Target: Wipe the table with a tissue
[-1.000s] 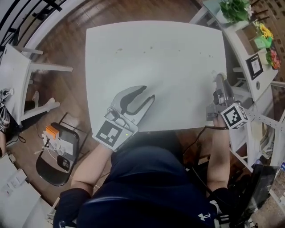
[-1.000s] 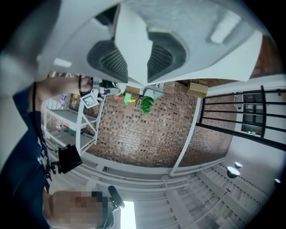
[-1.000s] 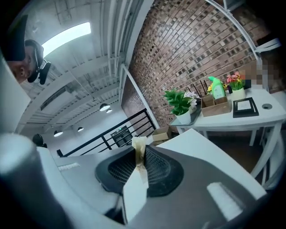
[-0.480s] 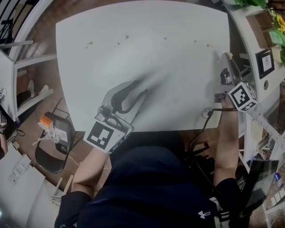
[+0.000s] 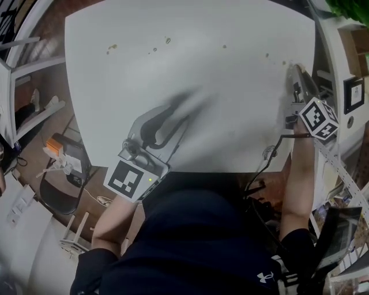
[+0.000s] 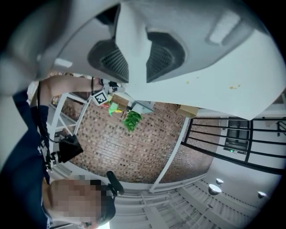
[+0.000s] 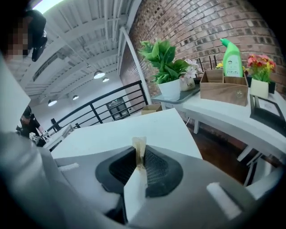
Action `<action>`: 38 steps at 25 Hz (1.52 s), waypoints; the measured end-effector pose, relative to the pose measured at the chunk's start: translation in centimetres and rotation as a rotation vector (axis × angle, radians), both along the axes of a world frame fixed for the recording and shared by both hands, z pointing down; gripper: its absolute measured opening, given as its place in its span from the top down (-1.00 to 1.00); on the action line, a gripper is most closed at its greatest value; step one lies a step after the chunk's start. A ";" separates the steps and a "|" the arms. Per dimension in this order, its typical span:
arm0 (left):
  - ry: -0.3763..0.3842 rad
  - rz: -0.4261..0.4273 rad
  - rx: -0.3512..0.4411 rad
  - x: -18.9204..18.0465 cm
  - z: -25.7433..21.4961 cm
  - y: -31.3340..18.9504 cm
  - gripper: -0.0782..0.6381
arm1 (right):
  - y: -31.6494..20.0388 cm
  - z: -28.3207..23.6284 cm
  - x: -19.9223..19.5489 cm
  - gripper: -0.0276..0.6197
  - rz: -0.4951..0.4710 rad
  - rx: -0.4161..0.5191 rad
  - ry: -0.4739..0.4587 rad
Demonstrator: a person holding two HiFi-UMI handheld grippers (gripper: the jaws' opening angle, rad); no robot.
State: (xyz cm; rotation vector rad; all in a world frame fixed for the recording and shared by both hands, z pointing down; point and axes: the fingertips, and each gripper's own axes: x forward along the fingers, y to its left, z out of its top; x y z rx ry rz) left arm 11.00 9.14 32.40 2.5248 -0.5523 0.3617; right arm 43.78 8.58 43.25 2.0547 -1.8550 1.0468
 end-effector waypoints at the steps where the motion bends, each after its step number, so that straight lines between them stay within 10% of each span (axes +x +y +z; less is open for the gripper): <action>1: -0.002 -0.003 -0.005 -0.3 0.2 -0.1 0.44 | -0.1 0.4 0.1 0.78 -0.005 -0.022 0.028; 8: 0.016 -0.042 -0.014 -1.3 0.3 -1.4 0.45 | -0.7 2.1 0.3 0.79 -0.057 -0.144 0.192; 38: 0.044 -0.018 -0.035 -3.0 -0.3 -2.4 0.45 | 0.0 2.7 -0.1 0.81 0.017 -0.203 0.083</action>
